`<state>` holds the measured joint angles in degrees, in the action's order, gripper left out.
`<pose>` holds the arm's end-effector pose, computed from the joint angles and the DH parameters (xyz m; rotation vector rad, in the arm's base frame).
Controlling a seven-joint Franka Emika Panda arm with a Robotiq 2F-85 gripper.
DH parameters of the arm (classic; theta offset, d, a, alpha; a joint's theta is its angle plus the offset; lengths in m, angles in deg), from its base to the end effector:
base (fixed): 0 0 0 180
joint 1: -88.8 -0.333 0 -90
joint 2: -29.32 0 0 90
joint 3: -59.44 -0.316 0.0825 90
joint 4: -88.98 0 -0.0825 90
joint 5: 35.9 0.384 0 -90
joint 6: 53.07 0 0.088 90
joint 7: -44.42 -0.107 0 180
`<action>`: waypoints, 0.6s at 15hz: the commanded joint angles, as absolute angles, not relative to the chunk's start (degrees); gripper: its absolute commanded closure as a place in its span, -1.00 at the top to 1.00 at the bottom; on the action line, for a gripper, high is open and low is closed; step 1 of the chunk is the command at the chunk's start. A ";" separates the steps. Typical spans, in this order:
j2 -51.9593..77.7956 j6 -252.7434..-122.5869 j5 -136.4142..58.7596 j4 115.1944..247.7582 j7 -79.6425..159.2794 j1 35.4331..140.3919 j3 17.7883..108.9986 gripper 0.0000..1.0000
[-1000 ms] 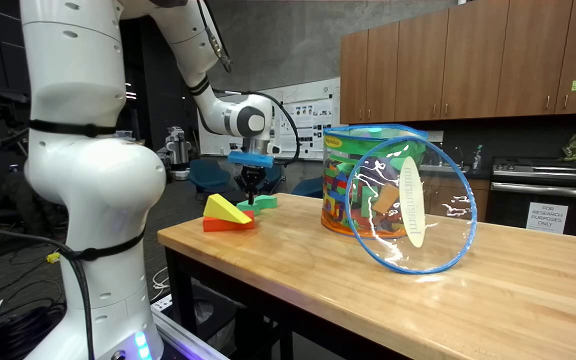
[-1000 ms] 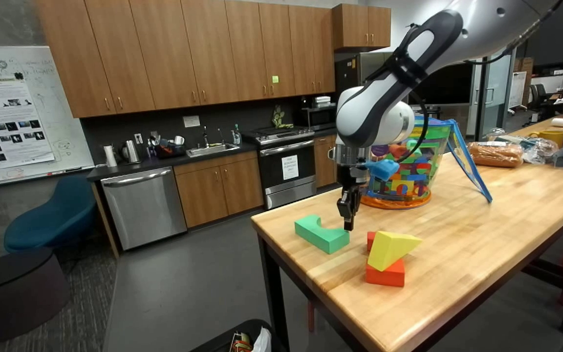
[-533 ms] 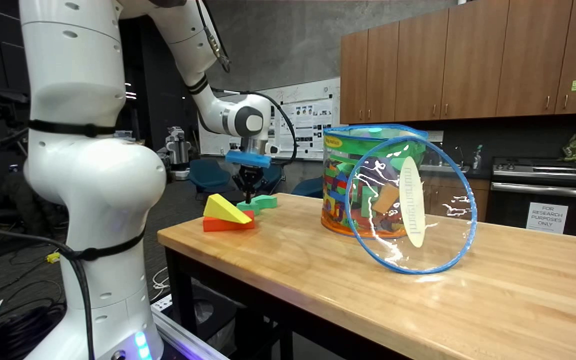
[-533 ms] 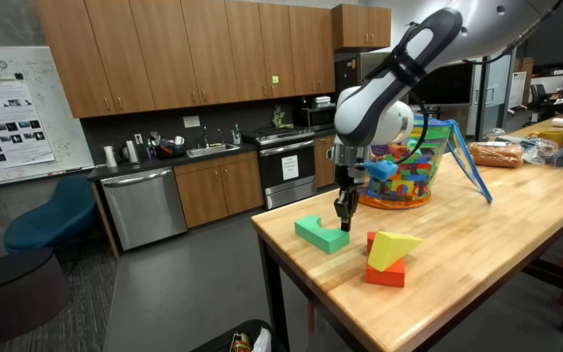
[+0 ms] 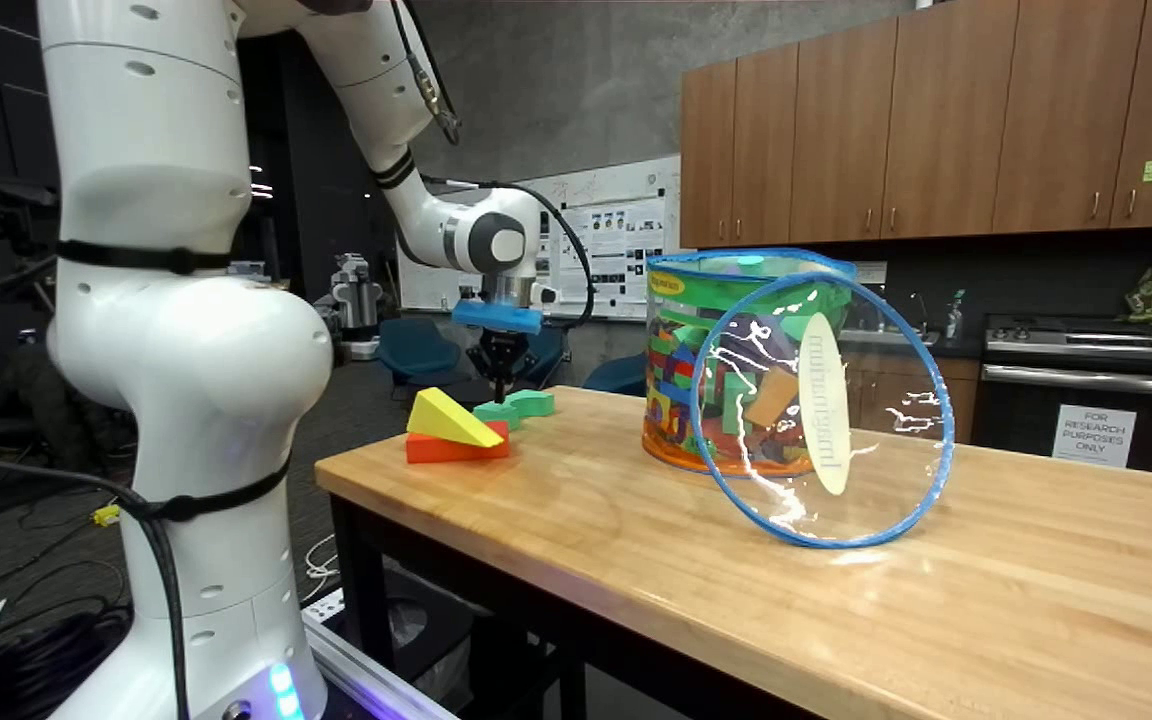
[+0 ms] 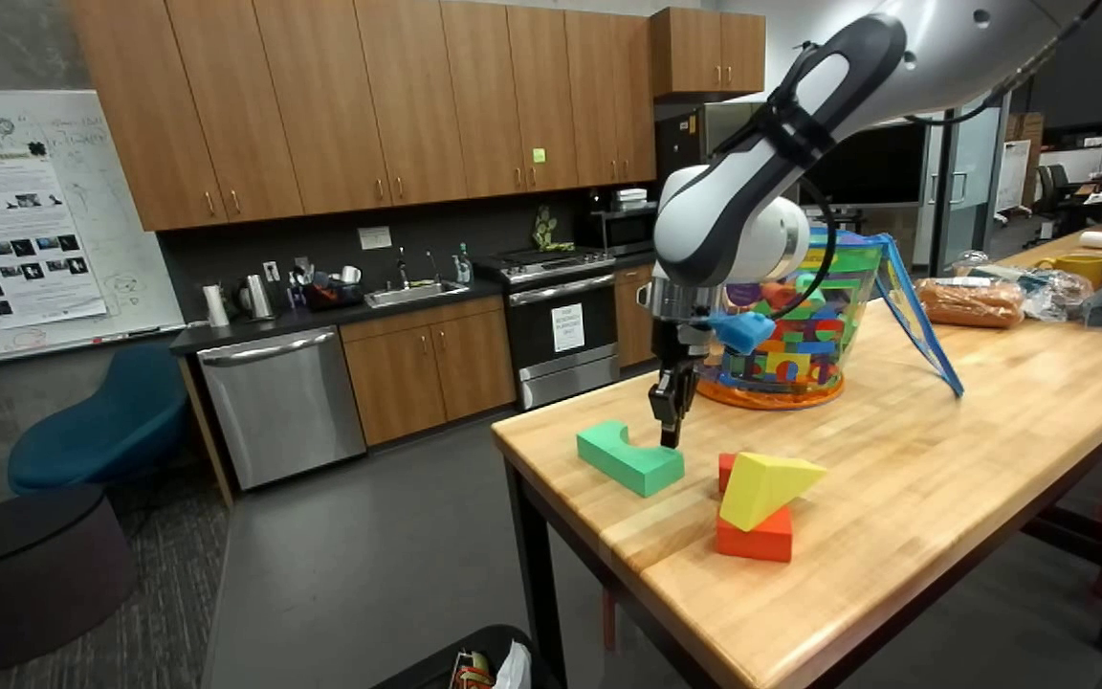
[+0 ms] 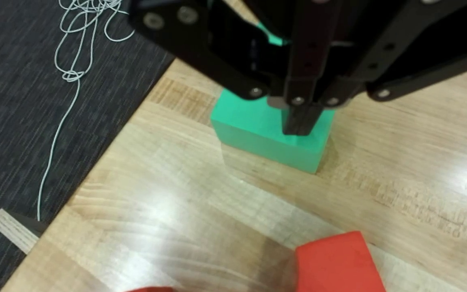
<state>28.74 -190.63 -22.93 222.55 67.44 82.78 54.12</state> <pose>0.5027 0.1025 0.3385 -2.9169 -0.6474 -0.1123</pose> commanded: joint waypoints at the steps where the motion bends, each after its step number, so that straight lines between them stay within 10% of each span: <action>1: 29.56 -192.03 -22.18 223.89 68.11 82.83 53.76 -1.00; 9: 27.12 -196.27 -22.97 224.94 67.65 82.97 53.81 -1.00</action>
<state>28.26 -193.66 -22.93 224.56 67.48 82.75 54.10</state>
